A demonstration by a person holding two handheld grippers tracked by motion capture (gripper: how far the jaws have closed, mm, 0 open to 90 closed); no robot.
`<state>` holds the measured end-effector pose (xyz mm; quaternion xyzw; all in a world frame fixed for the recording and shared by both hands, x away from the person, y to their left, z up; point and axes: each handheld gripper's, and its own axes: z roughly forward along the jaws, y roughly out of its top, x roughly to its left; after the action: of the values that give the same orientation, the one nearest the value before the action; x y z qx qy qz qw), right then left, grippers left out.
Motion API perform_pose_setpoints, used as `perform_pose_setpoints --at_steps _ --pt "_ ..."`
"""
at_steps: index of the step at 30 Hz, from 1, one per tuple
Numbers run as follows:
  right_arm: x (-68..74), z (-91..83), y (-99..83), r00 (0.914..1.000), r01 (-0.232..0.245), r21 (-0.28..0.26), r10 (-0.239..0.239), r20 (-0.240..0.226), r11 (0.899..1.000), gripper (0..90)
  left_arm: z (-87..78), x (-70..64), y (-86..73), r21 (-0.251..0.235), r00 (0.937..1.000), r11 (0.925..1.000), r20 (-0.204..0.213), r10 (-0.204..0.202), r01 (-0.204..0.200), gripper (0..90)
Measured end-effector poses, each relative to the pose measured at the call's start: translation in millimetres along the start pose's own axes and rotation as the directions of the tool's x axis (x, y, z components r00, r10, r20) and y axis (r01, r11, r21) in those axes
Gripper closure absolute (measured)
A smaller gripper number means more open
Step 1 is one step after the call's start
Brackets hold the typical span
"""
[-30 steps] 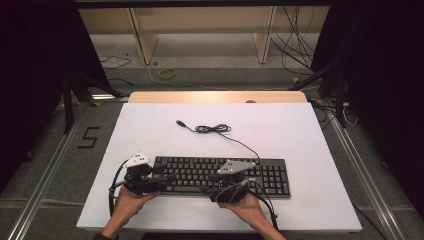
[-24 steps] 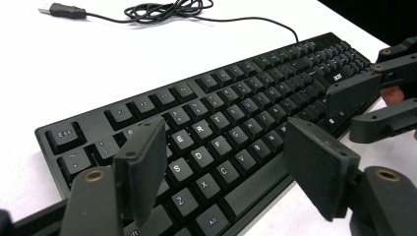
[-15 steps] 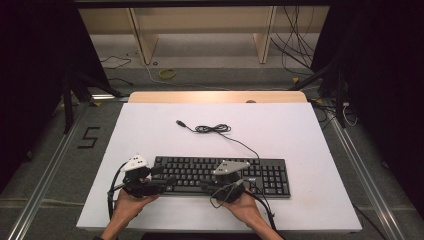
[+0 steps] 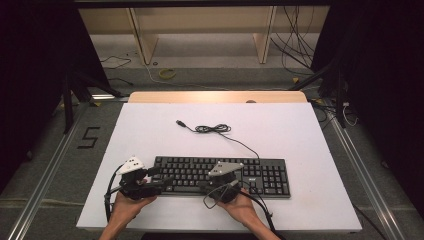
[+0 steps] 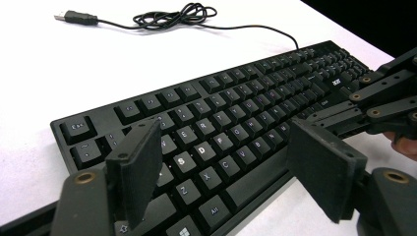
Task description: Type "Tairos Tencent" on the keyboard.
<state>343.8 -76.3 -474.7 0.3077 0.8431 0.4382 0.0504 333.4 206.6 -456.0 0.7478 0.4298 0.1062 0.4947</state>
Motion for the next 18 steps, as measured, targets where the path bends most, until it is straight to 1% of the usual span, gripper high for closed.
perform_pose_setpoints --at_steps 4,18 --pt "0.8 3.2 -1.0 0.9999 0.01 0.012 -0.01 0.005 1.0 90.0 -0.5 -0.1 -1.4 0.001 1.0 1.0 0.003 0.002 -0.002 28.9" --pt "0.0 9.1 -3.3 0.9996 0.016 0.032 -0.016 0.023 0.999 90.0 -3.2 -1.2 -4.7 -0.001 1.0 1.0 0.002 0.009 -0.009 27.9"
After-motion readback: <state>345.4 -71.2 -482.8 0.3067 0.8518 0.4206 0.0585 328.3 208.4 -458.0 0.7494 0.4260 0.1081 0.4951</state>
